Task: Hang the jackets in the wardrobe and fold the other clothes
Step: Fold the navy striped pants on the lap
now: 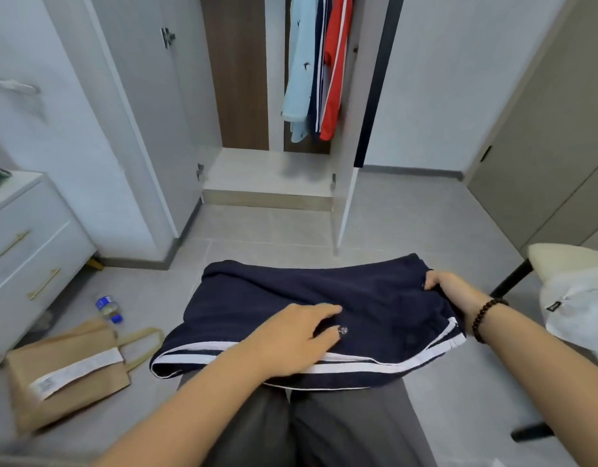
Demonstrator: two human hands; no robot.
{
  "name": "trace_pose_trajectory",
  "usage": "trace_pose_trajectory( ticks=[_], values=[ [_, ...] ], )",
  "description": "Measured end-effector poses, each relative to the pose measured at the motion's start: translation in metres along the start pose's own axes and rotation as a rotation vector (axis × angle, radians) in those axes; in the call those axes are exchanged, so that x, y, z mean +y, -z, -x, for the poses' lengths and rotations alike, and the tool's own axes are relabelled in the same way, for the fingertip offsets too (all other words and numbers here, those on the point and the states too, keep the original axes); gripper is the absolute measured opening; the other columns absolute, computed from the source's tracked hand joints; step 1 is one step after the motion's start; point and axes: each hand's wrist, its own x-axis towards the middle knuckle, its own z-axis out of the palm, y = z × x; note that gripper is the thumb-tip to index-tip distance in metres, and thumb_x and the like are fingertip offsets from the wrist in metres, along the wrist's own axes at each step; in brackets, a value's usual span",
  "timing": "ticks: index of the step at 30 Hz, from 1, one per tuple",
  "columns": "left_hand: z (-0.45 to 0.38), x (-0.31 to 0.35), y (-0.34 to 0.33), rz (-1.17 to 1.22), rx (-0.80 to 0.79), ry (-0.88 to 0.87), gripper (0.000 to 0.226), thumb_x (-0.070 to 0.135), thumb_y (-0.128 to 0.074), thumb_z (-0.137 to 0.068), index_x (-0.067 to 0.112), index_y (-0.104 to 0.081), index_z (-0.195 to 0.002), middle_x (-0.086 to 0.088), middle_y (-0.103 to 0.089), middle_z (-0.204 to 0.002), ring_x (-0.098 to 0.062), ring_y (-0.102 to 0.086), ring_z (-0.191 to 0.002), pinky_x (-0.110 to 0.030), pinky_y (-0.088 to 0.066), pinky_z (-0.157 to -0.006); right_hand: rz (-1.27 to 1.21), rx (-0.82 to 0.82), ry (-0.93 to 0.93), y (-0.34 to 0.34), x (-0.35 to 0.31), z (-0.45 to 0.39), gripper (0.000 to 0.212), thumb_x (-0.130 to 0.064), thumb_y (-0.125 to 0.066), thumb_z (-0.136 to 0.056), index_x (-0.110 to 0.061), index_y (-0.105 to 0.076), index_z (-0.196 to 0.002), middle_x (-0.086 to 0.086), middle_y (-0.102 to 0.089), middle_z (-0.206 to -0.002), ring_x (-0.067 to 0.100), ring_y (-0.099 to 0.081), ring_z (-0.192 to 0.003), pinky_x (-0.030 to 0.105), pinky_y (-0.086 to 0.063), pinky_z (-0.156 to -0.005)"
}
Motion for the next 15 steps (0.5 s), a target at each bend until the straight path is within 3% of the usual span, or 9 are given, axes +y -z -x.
trace_pose_trajectory(
  ticks=[3,6,8,10,12,13,15],
  values=[
    [-0.003,-0.039,0.017,-0.08,0.085,0.15,0.05,0.047,-0.042,-0.099,0.029,-0.041,-0.146,0.003,-0.041,-0.152,-0.009,-0.028,-0.144,-0.025,-0.025,-0.114,0.209,0.092,0.001,0.008,-0.001,-0.012,0.008,-0.011,-0.05,-0.07,-0.011,-0.048,-0.062,0.008,-0.05,-0.057,0.025,-0.045,-0.05,0.026,-0.033,-0.048],
    [0.006,-0.074,0.024,-0.049,0.136,0.288,0.051,0.042,-0.043,-0.1,0.023,-0.039,-0.147,0.003,-0.034,-0.156,-0.011,-0.017,-0.148,-0.027,-0.017,-0.117,0.496,0.157,0.005,0.007,-0.008,-0.024,0.009,-0.011,-0.053,-0.075,-0.008,-0.051,-0.067,0.009,-0.054,-0.065,0.023,-0.047,-0.055,0.023,-0.031,-0.049],
    [0.016,-0.091,0.024,0.054,0.225,0.363,0.052,0.04,-0.046,-0.099,0.023,-0.037,-0.148,0.006,-0.032,-0.156,-0.009,-0.018,-0.147,-0.026,-0.017,-0.117,0.724,0.195,0.058,-0.005,-0.015,-0.031,0.01,-0.013,-0.055,-0.08,-0.005,-0.055,-0.074,0.01,-0.057,-0.075,0.023,-0.052,-0.061,0.023,-0.032,-0.049],
    [0.027,-0.101,0.024,0.193,0.325,0.453,0.053,0.042,-0.049,-0.097,0.028,-0.037,-0.147,0.009,-0.034,-0.154,-0.01,-0.027,-0.143,-0.026,-0.022,-0.114,0.893,0.221,0.15,-0.029,-0.025,-0.037,0.022,-0.017,-0.056,-0.084,-0.001,-0.057,-0.098,0.013,-0.055,-0.095,0.026,-0.055,-0.079,0.025,-0.039,-0.058],
    [0.035,-0.108,0.027,0.32,0.402,0.537,0.053,0.047,-0.05,-0.096,0.032,-0.04,-0.145,0.01,-0.041,-0.15,-0.012,-0.038,-0.137,-0.027,-0.029,-0.109,0.937,0.176,0.277,-0.065,-0.039,-0.04,0.043,-0.02,-0.055,-0.086,-0.003,-0.05,-0.125,0.017,-0.05,-0.122,0.032,-0.054,-0.106,0.028,-0.044,-0.078],
    [0.038,-0.11,0.028,0.365,0.426,0.565,0.051,0.048,-0.05,-0.095,0.033,-0.042,-0.144,0.01,-0.044,-0.148,-0.013,-0.041,-0.134,-0.027,-0.032,-0.106,0.921,0.132,0.367,-0.086,-0.046,-0.039,0.047,-0.02,-0.054,-0.087,-0.005,-0.048,-0.131,0.016,-0.048,-0.132,0.031,-0.051,-0.116,0.028,-0.042,-0.086],
    [0.042,-0.113,0.035,0.435,0.45,0.598,0.048,0.047,-0.049,-0.096,0.033,-0.045,-0.141,0.009,-0.049,-0.143,-0.012,-0.048,-0.127,-0.028,-0.037,-0.103,0.858,0.036,0.548,-0.134,-0.062,-0.032,0.04,-0.02,-0.055,-0.088,-0.008,-0.055,-0.127,0.01,-0.054,-0.131,0.026,-0.051,-0.119,0.023,-0.037,-0.087]
  ],
)
